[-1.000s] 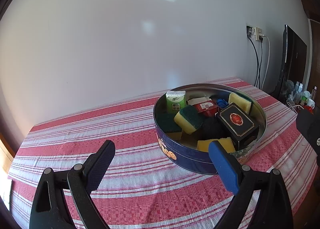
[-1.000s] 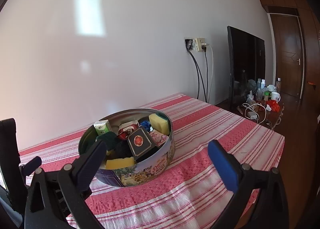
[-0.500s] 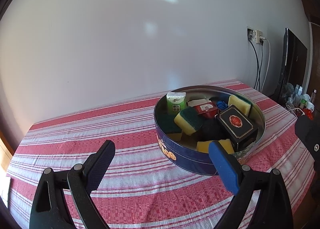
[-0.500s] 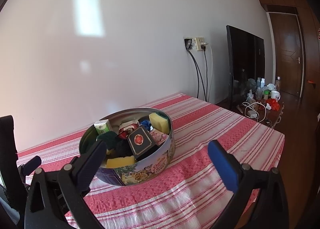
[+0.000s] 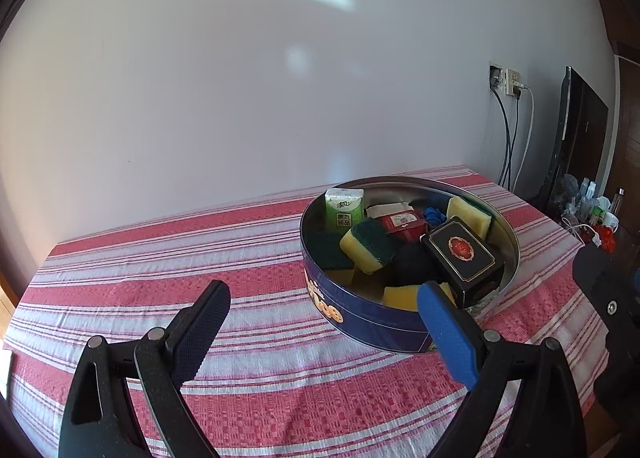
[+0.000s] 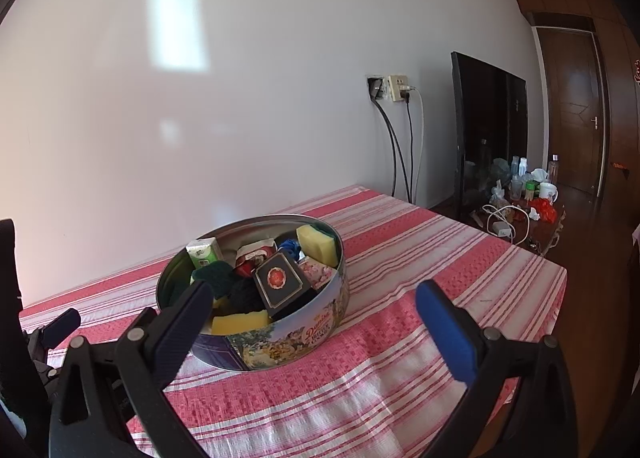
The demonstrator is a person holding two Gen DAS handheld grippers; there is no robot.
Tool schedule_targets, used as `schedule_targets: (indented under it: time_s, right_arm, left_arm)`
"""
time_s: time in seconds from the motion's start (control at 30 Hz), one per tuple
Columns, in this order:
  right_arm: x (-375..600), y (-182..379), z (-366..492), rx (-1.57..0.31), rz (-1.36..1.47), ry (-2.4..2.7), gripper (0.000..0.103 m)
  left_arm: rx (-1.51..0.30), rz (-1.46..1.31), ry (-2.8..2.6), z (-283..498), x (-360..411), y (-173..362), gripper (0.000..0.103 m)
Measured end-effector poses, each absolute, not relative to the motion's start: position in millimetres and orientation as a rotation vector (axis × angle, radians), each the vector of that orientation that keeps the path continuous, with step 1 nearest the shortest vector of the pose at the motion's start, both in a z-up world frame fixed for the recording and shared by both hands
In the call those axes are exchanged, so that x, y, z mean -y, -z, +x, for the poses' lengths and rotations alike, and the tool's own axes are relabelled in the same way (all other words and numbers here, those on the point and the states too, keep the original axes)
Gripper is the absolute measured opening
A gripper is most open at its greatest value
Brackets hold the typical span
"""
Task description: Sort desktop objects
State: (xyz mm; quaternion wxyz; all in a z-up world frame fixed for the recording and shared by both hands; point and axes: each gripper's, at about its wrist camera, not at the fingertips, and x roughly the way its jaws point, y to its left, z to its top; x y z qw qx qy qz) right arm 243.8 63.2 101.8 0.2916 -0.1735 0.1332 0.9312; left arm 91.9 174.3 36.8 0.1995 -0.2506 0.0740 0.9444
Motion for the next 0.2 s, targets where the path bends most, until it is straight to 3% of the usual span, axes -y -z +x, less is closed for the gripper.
schedule_targets:
  time_s: [0.2]
  right_arm:
    - [-63.5,-101.4,245.9,-0.361,-0.463,-2.477,0.103]
  left_arm:
    - [-0.171,-0.729,-2.622,89.7,-170.8,-36.2,0.096]
